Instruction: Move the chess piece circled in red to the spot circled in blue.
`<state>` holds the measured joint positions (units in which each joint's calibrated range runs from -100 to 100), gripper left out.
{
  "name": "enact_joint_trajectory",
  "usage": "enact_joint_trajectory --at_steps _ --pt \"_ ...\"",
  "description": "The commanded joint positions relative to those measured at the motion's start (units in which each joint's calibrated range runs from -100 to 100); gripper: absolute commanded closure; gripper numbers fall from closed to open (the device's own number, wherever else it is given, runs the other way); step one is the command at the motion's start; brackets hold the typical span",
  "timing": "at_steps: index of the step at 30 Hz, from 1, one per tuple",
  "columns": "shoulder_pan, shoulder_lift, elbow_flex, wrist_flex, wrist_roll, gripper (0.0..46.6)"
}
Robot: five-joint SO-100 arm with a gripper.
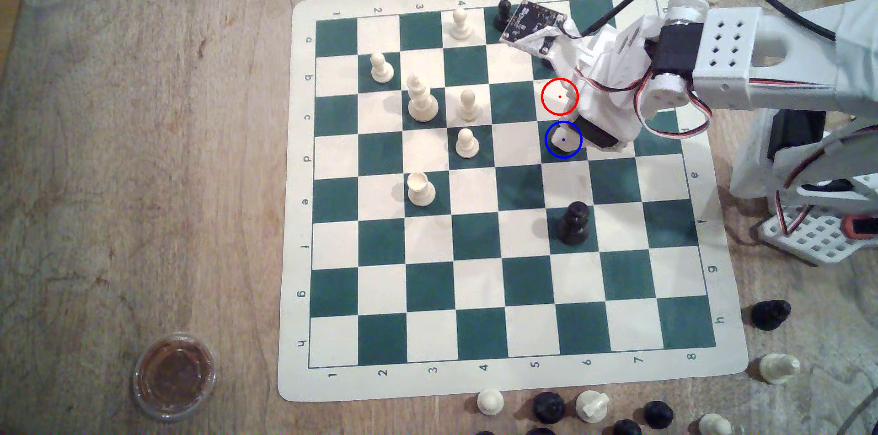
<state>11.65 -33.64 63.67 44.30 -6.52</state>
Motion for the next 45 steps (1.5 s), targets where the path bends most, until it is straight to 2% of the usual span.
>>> enact_joint_trajectory --at_steps 1,9,13,17,22,25,27,30,31,34,35,37,45 --pt "0.04 0.28 -1.02 -0.9 0.2 44.1" --pt "1.92 -0.65 -0.93 -0.98 0.54 27.4" --pt "2.78 -6.0 0.7 -1.71 0.59 19.0" --pt "2.86 -11.35 2.7 -1.8 0.59 17.4" --pt "0.82 -31.89 9.13 4.84 0.63 18.4" --pt "-0.43 -38.52 9.68 9.59 0.44 18.8" --pt "-2.07 -41.83 7.5 12.62 0.1 20.6" --pt "-4.26 -48.36 7.41 16.39 0.68 28.7" --pt "-4.89 -52.78 8.41 19.42 1.47 36.1" --pt "-4.57 -54.9 8.68 22.45 2.49 38.3" --pt "-5.43 -55.49 8.77 22.86 2.88 42.6" --pt "-7.55 -56.85 10.58 19.42 2.64 46.4" --pt "-8.33 -59.82 17.56 1.48 2.59 46.4"
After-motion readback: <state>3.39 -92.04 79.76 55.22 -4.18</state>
